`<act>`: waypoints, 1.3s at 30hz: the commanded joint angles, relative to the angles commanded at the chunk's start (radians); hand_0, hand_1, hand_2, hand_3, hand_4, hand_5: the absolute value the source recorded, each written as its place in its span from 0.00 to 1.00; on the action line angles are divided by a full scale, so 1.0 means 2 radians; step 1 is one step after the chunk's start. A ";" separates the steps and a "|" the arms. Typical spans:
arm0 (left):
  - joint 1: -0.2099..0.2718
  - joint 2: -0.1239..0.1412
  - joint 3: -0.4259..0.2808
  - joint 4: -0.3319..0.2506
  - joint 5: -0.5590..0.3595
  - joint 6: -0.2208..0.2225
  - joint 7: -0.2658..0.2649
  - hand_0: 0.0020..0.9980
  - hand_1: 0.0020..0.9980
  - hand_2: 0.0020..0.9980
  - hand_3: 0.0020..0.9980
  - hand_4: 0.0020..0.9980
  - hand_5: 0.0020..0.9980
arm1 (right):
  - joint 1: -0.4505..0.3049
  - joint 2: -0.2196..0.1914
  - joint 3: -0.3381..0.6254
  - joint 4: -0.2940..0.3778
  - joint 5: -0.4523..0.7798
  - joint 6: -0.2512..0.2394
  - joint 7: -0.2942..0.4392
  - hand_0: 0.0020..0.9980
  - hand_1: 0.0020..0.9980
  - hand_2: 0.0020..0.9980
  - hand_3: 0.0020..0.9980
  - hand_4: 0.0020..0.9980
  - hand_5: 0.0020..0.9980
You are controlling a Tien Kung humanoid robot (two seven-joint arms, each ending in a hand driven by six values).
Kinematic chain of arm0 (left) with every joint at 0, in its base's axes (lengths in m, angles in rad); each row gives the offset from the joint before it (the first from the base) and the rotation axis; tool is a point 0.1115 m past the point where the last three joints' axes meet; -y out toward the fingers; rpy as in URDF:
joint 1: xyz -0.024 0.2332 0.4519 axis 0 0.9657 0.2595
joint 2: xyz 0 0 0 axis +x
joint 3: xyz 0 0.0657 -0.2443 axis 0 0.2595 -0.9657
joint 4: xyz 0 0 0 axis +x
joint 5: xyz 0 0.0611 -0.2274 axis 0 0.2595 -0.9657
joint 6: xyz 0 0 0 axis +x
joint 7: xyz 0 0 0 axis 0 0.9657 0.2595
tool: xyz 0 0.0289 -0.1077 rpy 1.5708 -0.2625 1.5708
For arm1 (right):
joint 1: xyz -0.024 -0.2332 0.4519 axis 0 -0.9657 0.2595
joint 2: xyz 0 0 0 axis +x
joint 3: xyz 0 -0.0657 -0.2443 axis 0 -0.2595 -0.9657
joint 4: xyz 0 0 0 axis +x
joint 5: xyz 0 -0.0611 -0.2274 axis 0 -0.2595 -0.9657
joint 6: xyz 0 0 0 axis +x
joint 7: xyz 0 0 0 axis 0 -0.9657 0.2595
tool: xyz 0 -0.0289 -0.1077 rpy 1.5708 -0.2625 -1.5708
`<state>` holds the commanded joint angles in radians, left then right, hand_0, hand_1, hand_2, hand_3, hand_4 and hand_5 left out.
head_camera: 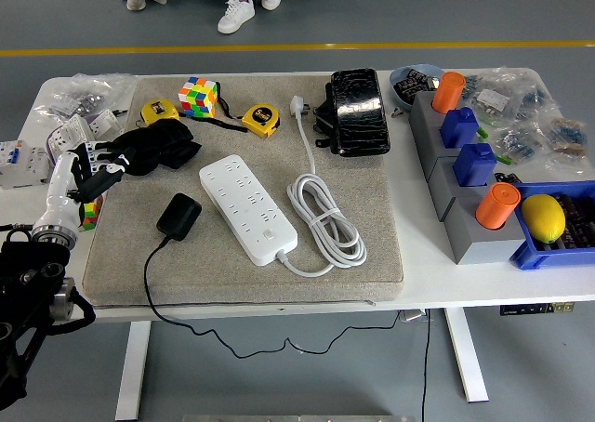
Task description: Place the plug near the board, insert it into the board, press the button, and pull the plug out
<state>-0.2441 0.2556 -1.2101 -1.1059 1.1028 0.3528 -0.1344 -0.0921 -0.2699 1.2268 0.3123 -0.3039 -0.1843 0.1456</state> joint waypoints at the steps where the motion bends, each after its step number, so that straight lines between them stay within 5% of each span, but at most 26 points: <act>1: 0.000 0.000 -0.001 -0.001 0.000 -0.001 0.000 0.39 0.45 0.51 0.53 0.84 0.34 | 0.000 0.000 -0.001 0.000 0.000 0.000 0.000 0.55 0.59 0.53 0.51 0.83 0.35; 39: 0.004 -0.005 0.000 -0.004 -0.002 -0.005 0.003 0.38 0.46 0.51 0.54 0.83 0.34 | -0.009 -0.003 -0.001 -0.002 0.006 0.000 0.000 0.55 0.59 0.54 0.51 0.83 0.36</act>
<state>-0.2361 0.2463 -1.2105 -1.1145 1.0978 0.3437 -0.1275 -0.1096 -0.2751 1.2256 0.3080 -0.2929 -0.1844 0.1450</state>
